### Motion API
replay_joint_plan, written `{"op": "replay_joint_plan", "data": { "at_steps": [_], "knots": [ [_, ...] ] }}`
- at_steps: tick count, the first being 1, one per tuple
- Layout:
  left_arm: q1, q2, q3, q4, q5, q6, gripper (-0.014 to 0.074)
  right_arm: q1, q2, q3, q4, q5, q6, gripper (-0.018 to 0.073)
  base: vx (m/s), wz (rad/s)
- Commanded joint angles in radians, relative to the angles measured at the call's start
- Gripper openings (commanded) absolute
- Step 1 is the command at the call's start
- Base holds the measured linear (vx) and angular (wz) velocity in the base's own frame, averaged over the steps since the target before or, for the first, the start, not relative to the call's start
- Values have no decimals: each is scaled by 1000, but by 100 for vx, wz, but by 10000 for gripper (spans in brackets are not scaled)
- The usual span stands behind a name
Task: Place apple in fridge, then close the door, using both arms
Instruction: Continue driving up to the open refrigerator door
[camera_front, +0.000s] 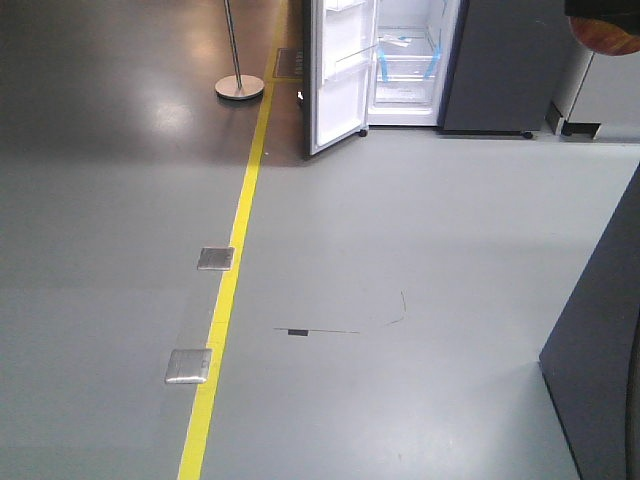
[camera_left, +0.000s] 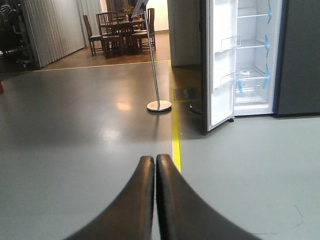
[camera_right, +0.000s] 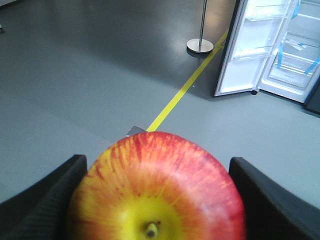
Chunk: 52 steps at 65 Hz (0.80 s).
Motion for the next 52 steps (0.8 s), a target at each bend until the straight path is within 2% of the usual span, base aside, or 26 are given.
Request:
{"op": "replay_joint_plan", "data": {
  "at_steps": [1,52],
  "knots": [
    [-7,-16,-20,-2,-66,-6,-7,-5,-33,-31,48,-61,-2,119,18,-3],
    [-7,-16,-20,-2,-66,-6,-7,-5,-33,-31,48,-61,-2,119,17,-3]
  ]
}}
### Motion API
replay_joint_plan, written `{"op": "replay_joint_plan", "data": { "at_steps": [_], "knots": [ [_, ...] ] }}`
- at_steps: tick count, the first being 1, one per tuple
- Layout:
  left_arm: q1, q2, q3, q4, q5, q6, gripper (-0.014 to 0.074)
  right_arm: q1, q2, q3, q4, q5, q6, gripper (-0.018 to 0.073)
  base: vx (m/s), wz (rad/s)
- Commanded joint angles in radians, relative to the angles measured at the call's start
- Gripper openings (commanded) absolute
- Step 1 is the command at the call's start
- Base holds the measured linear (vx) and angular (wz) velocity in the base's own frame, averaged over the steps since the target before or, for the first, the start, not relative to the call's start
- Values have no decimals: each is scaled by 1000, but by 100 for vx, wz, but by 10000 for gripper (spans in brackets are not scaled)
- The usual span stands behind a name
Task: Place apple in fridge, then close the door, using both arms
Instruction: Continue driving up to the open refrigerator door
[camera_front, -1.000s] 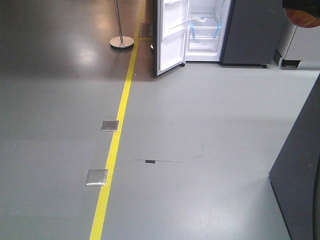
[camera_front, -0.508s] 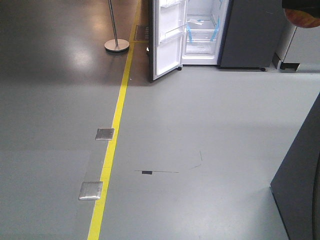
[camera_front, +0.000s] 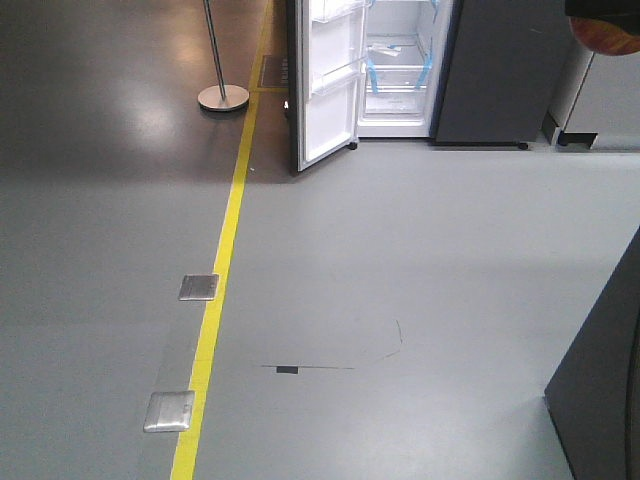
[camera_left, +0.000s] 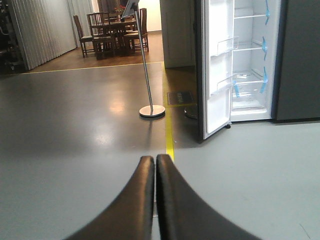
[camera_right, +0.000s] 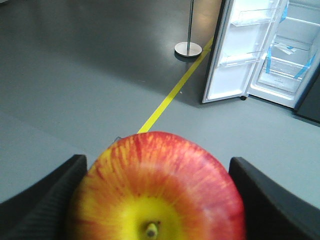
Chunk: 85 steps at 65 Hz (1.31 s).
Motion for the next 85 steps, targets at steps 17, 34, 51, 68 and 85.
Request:
{"op": "replay_joint_plan", "data": {
  "at_steps": [17,34,51,68,85],
  "knots": [
    [-7,-16,-20,-2,-66,-6,-7,-5,-33,-31,48,-61,-2,119,17,-2],
    [-7,-16,-20,-2,-66,-6,-7,-5,-33,-31,48,-61,-2,119,17,0],
    [-7,-16,-20,-2,-66,-6,-7,-5,-33,-31,48,-61,-2,119,19,2],
    [-7,-16,-20,-2,-66,-6,-7,-5,-33,-31,48,-61,-2,119,20,1],
    [-7,-16,-20,-2,-66,-6,-7,-5,-33,-31,48,-61,-2,119,20,0]
  ]
}}
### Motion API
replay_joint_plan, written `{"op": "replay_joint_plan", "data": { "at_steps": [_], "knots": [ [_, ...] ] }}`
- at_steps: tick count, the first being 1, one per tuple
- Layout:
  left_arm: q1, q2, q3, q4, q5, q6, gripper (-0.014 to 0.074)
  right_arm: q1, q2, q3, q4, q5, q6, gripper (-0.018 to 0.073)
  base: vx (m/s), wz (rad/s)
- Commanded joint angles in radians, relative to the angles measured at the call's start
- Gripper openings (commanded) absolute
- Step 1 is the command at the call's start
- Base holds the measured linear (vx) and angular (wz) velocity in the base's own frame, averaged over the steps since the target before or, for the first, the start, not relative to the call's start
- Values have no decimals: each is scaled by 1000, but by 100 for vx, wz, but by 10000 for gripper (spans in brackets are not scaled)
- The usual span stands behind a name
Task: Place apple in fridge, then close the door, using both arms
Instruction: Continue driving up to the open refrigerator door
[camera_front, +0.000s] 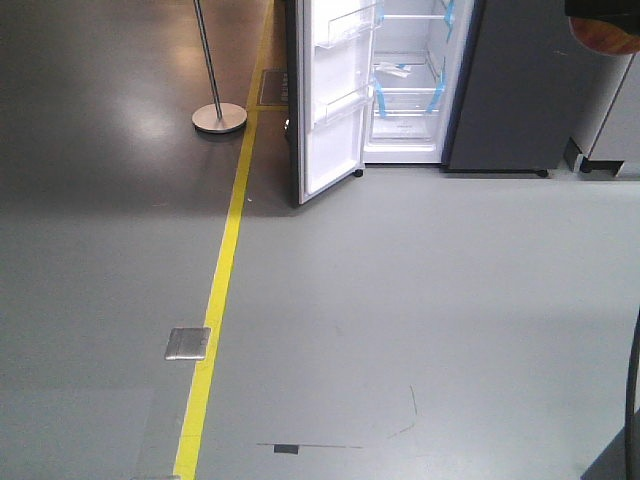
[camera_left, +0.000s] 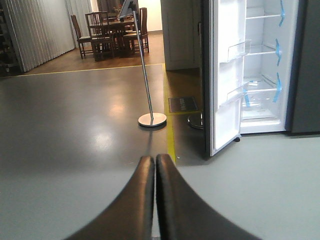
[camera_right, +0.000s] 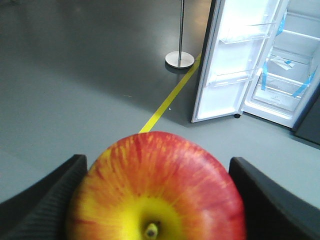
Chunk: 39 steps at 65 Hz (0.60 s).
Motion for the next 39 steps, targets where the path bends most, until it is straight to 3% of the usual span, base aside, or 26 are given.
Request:
{"op": "replay_joint_plan", "data": {
  "at_steps": [1,39],
  "knots": [
    [-7,-16,-20,-2,-66,-6,-7,-5,-33,-31,48,-61,-2,119,19,1],
    [-7,-16,-20,-2,-66,-6,-7,-5,-33,-31,48,-61,-2,119,19,0]
  ]
}}
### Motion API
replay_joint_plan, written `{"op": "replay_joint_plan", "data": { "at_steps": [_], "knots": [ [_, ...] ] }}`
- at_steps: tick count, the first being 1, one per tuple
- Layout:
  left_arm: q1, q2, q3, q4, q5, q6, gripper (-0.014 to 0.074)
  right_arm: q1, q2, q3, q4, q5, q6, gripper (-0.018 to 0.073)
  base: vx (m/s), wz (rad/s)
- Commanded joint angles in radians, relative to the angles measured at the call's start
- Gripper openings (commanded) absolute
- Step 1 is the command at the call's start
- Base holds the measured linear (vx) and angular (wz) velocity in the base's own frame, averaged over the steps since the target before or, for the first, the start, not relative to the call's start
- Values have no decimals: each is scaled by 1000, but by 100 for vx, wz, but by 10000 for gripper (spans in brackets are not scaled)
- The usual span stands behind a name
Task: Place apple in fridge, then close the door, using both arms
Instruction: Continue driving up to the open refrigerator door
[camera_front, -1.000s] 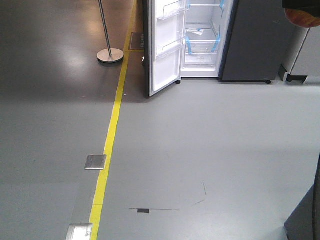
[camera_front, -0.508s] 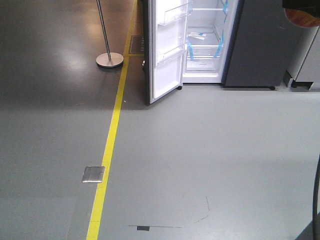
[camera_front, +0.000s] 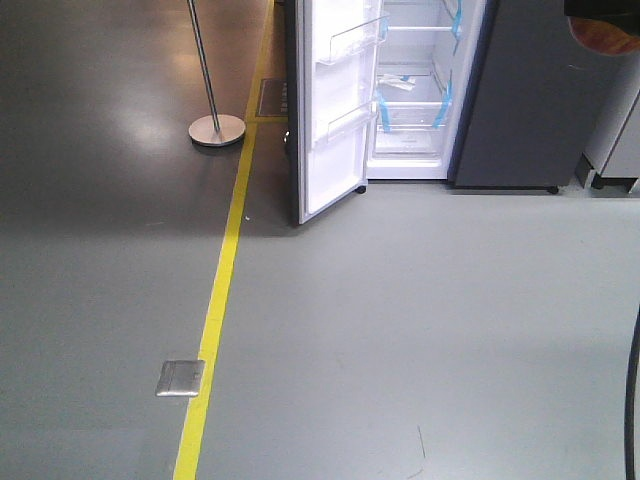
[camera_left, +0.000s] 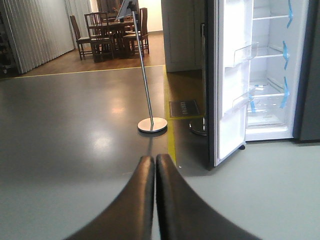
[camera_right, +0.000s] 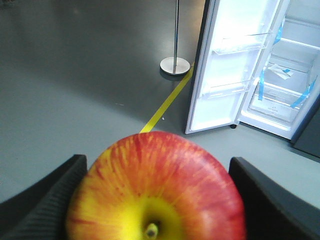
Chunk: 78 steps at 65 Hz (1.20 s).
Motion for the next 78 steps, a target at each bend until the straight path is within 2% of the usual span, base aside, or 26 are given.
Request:
{"op": "replay_joint_plan", "data": {
  "at_steps": [1,78],
  "knots": [
    [-7,-16,-20,-2,-66,-6,-7,-5,-33,-31,48,-61,-2,119,20,-2],
    [-7,-16,-20,-2,-66,-6,-7,-5,-33,-31,48,-61,-2,119,17,-1]
  ]
}}
